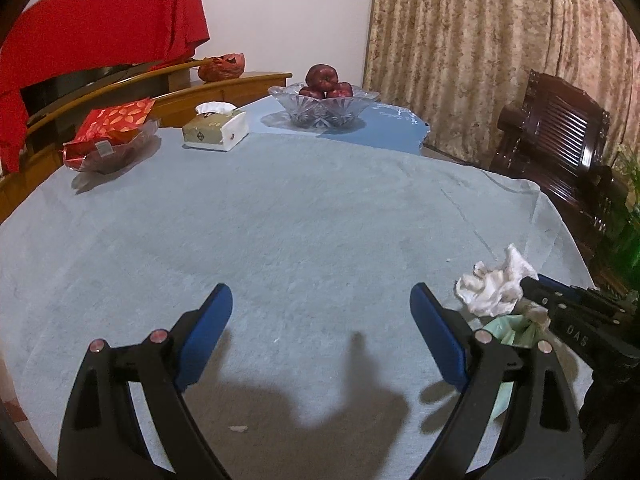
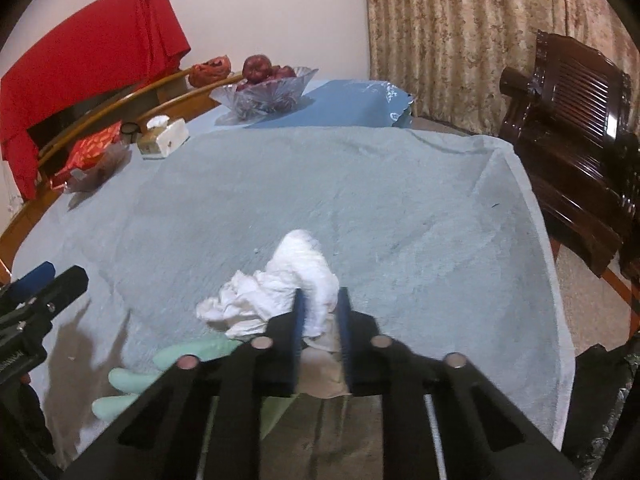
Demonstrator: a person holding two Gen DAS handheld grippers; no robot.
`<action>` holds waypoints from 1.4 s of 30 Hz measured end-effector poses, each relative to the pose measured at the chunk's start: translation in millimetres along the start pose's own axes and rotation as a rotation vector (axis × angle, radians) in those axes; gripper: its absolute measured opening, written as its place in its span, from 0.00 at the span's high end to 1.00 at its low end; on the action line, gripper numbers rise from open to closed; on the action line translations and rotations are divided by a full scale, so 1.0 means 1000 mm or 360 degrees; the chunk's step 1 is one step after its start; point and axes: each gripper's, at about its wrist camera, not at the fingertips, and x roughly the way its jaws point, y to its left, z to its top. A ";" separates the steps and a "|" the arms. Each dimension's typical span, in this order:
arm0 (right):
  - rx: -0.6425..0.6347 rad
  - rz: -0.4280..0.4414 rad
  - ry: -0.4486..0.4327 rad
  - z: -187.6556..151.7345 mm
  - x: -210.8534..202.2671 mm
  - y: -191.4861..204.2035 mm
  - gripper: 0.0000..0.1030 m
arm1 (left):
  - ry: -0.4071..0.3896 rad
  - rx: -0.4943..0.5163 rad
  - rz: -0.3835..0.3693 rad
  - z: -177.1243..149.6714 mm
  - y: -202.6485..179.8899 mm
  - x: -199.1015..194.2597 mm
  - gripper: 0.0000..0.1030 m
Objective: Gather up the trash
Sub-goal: 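Grasp the crumpled white tissue with the right gripper, then grasp the second green rubber glove with the left gripper while the right gripper lifts the tissue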
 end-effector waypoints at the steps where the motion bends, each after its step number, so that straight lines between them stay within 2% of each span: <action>1: 0.0009 0.0004 -0.0010 0.000 -0.003 -0.002 0.92 | 0.0001 0.0004 -0.0004 0.000 -0.002 0.000 0.15; 13: 0.0120 0.0071 -0.0130 0.006 -0.046 -0.029 0.93 | 0.0011 0.0058 -0.0123 -0.006 -0.042 -0.016 0.15; 21: 0.0151 -0.0018 -0.0071 -0.010 -0.058 -0.049 0.93 | 0.0068 0.0124 -0.0246 -0.020 -0.071 -0.014 0.15; 32: 0.0174 -0.0049 0.0012 -0.035 -0.055 -0.063 0.93 | 0.0198 0.0204 -0.0344 -0.038 -0.101 0.010 0.15; 34: 0.0174 -0.0049 0.0018 -0.036 -0.055 -0.065 0.93 | 0.0236 0.0218 -0.0380 -0.039 -0.106 0.014 0.20; 37: 0.0177 -0.0043 0.0018 -0.037 -0.055 -0.066 0.93 | 0.0303 0.0239 -0.0424 -0.042 -0.113 0.021 0.37; 39: 0.0176 -0.0037 0.0014 -0.037 -0.057 -0.065 0.93 | 0.0329 0.0243 -0.0453 -0.042 -0.115 0.023 0.58; 40: 0.0176 -0.0033 0.0011 -0.038 -0.058 -0.065 0.93 | 0.0332 0.0234 -0.0461 -0.043 -0.115 0.022 0.62; 42: 0.0179 -0.0019 0.0007 -0.038 -0.061 -0.064 0.93 | 0.0335 0.0223 -0.0482 -0.043 -0.116 0.020 0.77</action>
